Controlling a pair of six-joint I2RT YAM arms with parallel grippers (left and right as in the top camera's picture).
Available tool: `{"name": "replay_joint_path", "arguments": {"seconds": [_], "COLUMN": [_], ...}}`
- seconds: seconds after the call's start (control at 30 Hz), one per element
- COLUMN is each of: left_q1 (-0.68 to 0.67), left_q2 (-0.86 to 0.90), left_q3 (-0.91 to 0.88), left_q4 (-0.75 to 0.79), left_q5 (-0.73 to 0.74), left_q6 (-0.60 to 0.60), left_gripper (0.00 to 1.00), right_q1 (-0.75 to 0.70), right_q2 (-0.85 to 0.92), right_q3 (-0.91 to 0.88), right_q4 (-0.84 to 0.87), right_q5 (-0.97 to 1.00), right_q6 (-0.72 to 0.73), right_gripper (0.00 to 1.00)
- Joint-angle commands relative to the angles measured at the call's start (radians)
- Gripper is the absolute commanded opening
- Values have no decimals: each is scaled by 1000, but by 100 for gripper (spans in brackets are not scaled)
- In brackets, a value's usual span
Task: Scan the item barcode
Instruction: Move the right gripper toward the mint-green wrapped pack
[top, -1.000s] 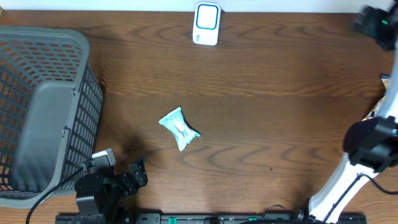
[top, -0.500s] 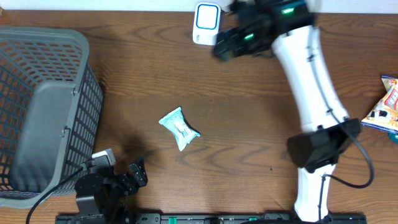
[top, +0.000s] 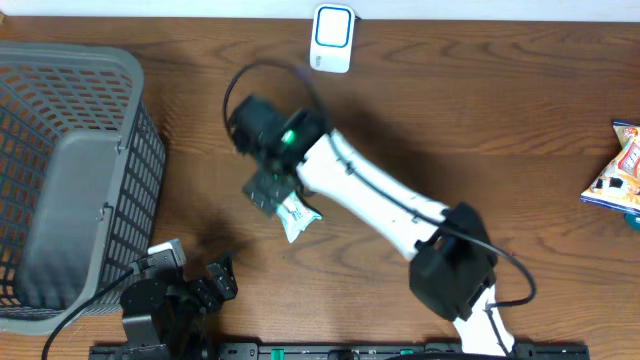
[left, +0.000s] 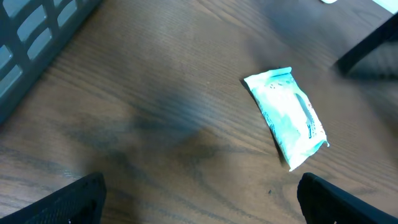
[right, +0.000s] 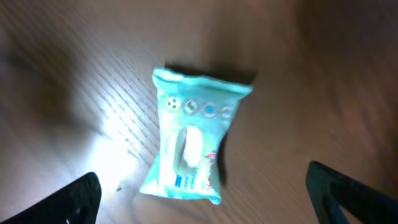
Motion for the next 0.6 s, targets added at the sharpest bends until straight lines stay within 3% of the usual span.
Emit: {"name": "replay_joint_path", "arguments": {"seconds": [0.0, 0.07, 0.27, 0.57], "left_q1": [4, 4, 4, 4], "left_q2": [-2, -2, -2, -2], "left_q3": [1, 1, 1, 1], "left_q4": [0, 0, 0, 0], "left_q5": [12, 12, 12, 12], "left_q6": [13, 13, 13, 13], "left_gripper": [98, 98, 98, 98], "right_q1": [51, 81, 146, 165], "right_q2": [1, 1, 1, 3], "right_q3": [-88, -119, -180, -346], "right_q4": [47, 72, 149, 348], "right_q5": [166, 207, 309, 396], "right_q6": [81, 107, 194, 235], "right_gripper": [99, 98, 80, 72]}}
